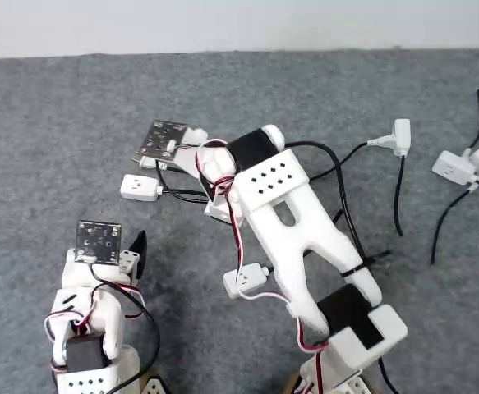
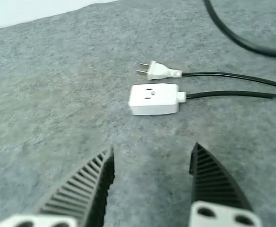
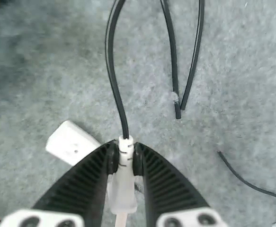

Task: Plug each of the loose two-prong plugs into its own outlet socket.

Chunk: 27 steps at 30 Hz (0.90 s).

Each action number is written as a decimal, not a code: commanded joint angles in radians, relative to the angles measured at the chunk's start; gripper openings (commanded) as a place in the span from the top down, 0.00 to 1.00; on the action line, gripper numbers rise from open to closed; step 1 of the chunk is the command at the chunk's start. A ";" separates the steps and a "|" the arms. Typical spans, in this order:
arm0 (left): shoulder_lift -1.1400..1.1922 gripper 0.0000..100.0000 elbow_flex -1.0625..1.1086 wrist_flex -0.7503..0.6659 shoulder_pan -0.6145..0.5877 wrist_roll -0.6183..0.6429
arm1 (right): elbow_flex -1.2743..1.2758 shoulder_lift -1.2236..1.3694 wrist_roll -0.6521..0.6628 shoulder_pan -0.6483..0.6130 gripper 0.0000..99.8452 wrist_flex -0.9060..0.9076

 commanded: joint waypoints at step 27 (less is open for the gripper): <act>-0.003 0.75 -0.375 0.057 0.738 -0.143 | -0.462 -0.099 -0.069 -0.061 0.99 0.180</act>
